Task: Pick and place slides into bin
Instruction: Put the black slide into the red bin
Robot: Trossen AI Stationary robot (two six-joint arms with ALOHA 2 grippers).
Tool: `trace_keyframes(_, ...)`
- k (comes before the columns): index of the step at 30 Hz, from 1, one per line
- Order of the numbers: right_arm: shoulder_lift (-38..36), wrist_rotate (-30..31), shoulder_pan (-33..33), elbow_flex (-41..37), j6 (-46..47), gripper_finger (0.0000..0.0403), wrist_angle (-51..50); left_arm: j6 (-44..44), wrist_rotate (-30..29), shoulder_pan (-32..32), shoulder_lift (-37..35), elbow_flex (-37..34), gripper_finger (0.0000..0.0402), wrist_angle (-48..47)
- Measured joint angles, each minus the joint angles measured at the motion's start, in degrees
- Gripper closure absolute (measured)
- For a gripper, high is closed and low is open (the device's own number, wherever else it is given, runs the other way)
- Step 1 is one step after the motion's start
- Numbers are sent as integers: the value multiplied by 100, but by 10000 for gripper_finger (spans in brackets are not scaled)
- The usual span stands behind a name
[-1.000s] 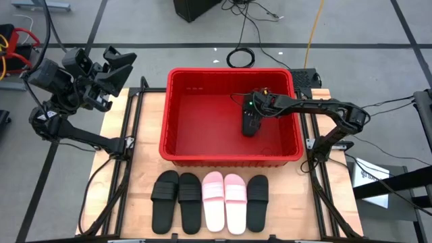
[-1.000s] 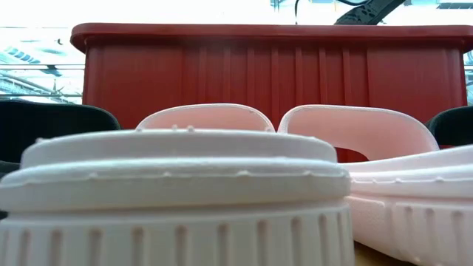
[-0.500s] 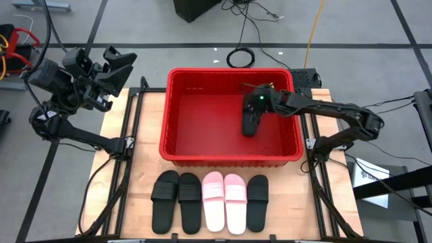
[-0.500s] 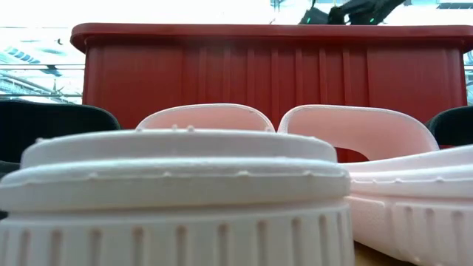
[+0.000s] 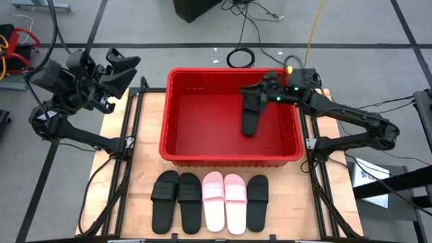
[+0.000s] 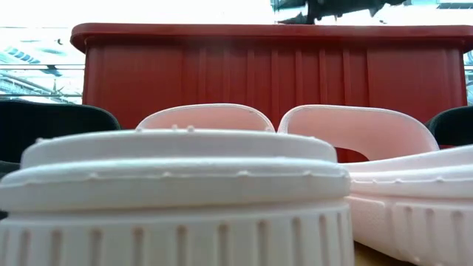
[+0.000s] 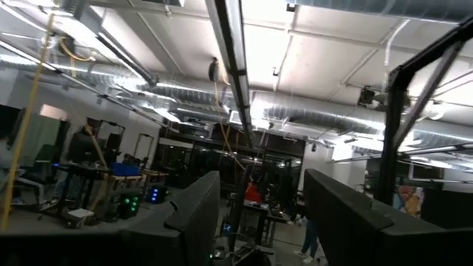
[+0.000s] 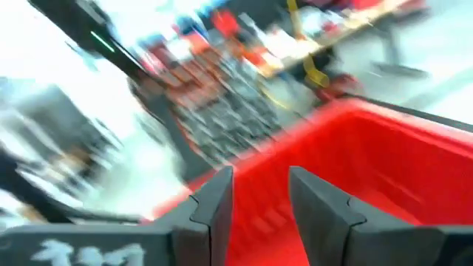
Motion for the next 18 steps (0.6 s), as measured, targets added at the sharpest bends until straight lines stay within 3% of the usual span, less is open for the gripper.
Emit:
trace_keyframes(5, -5, -555, 223, 0, 1218, 277, 1622, 0, 226, -1, -1, 0, 199, 2)
trace_keyframes(9, -7, -601, 561, 0, 1671, 277, 2706, 134, 349, -2, -2, 0, 199, 5)
trace_keyframes(18, -2, 185, 1660, 0, 1325, 277, 4463, 290, 502, -2, -2, 0, 199, 7)
